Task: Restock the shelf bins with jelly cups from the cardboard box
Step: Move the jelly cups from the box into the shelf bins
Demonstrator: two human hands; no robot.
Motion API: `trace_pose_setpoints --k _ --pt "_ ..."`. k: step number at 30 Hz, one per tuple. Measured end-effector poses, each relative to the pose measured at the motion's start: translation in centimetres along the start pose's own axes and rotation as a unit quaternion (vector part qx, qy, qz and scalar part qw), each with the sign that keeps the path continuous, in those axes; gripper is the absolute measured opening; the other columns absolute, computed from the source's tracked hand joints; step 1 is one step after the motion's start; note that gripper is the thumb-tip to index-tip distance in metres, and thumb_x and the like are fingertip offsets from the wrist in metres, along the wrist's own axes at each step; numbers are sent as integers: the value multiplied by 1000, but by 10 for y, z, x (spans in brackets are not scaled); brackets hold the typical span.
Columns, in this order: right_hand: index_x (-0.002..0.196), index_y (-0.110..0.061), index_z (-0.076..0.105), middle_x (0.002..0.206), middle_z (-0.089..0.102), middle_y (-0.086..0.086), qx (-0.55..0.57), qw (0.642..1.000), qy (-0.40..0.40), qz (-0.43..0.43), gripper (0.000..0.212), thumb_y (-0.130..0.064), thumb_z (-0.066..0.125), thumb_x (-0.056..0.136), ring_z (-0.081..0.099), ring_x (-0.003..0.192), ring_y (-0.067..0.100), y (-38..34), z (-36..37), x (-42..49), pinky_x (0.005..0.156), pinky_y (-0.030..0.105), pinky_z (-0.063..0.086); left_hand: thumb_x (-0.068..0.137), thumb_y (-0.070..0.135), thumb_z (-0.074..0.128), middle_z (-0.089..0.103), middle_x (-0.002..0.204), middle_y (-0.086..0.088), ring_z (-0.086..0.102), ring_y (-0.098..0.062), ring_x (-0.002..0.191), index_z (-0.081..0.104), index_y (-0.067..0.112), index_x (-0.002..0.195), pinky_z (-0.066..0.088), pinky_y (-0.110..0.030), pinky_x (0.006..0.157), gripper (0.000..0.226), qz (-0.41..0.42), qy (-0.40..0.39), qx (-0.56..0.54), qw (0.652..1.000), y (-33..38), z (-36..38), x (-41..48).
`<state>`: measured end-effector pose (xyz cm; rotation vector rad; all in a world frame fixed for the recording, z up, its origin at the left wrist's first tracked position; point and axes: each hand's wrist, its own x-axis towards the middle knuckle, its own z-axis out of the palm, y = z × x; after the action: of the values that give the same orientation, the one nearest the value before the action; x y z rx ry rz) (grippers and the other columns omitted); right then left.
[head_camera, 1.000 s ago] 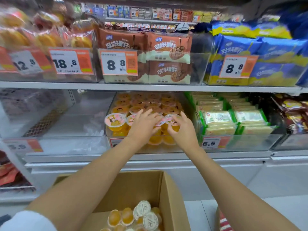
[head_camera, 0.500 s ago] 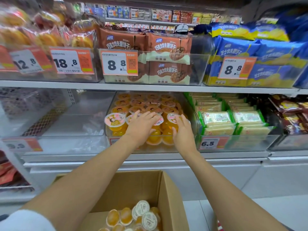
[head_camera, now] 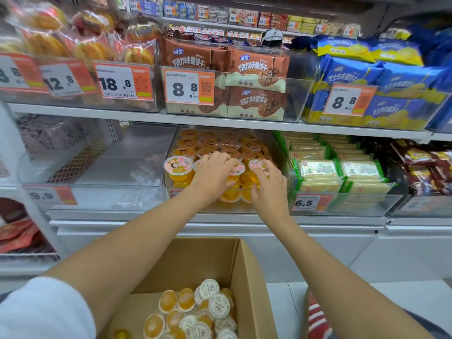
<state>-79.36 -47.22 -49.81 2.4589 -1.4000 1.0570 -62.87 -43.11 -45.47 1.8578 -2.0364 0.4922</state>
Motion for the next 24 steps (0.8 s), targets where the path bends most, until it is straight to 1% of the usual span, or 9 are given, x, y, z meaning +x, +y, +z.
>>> trace_pose_setpoints --k 2,4,6,8,13,16,19,21,24 --pt "106 -12 65 124 55 12 10 999 12 -43 28 -4 64 79 53 112 34 -9 0 -7 90 47 44 88 36 63 57 111 1 49 -21 107 56 24 113 37 -34 89 29 3 24 -2 1000 1 -5 -8" --pt "97 -9 66 108 58 11 30 997 10 -75 22 -2 63 76 57 96 32 -21 1 -18 77 44 47 88 31 62 59 97 1 54 -21 94 57 21 96 44 -35 77 14 -14 27 -48 998 1 -9 -22" --pt "95 -7 65 99 57 10 55 994 -14 -93 19 -2 62 76 57 86 31 -35 4 -31 69 40 46 88 27 60 61 90 1 57 -21 83 54 20 90 47 -36 64 9 -44 -5 -105 994 0 -8 -43" --pt "95 -6 64 96 57 10 77 990 -56 -100 17 -2 60 79 57 82 30 -48 12 -48 65 39 46 89 27 58 62 89 2 59 -21 80 53 20 89 44 -34 60 8 -59 -44 -120 990 -3 -1 -68" --pt "104 -8 66 107 58 6 106 974 -189 -62 20 -8 53 89 58 93 25 -72 47 -100 71 35 47 88 26 59 60 84 6 57 -17 79 55 20 86 42 -31 62 7 -140 -142 -143 969 -30 33 -151" --pt "109 -11 66 110 58 2 113 952 -278 -53 24 -11 49 92 58 96 20 -82 74 -136 81 32 48 88 27 62 59 82 7 57 -17 78 54 22 83 48 -32 66 10 -187 -233 -140 944 -59 62 -206" --pt "111 -14 65 112 56 1 109 917 -381 -49 25 -12 48 93 58 96 18 -90 109 -174 82 28 48 87 28 62 61 85 6 58 -16 81 54 25 83 51 -33 70 9 -246 -327 -132 903 -90 94 -261" --pt "113 -17 64 115 55 1 101 889 -445 -47 26 -13 49 92 58 100 21 -96 135 -198 84 30 47 86 26 61 63 88 5 59 -17 84 54 26 82 52 -34 72 8 -294 -378 -130 868 -109 115 -294" --pt "113 -18 64 123 55 2 102 847 -521 -40 26 -14 51 90 56 108 25 -110 175 -233 89 35 48 84 21 60 65 96 1 60 -20 89 54 24 86 48 -29 76 7 -363 -432 -143 813 -134 146 -342"
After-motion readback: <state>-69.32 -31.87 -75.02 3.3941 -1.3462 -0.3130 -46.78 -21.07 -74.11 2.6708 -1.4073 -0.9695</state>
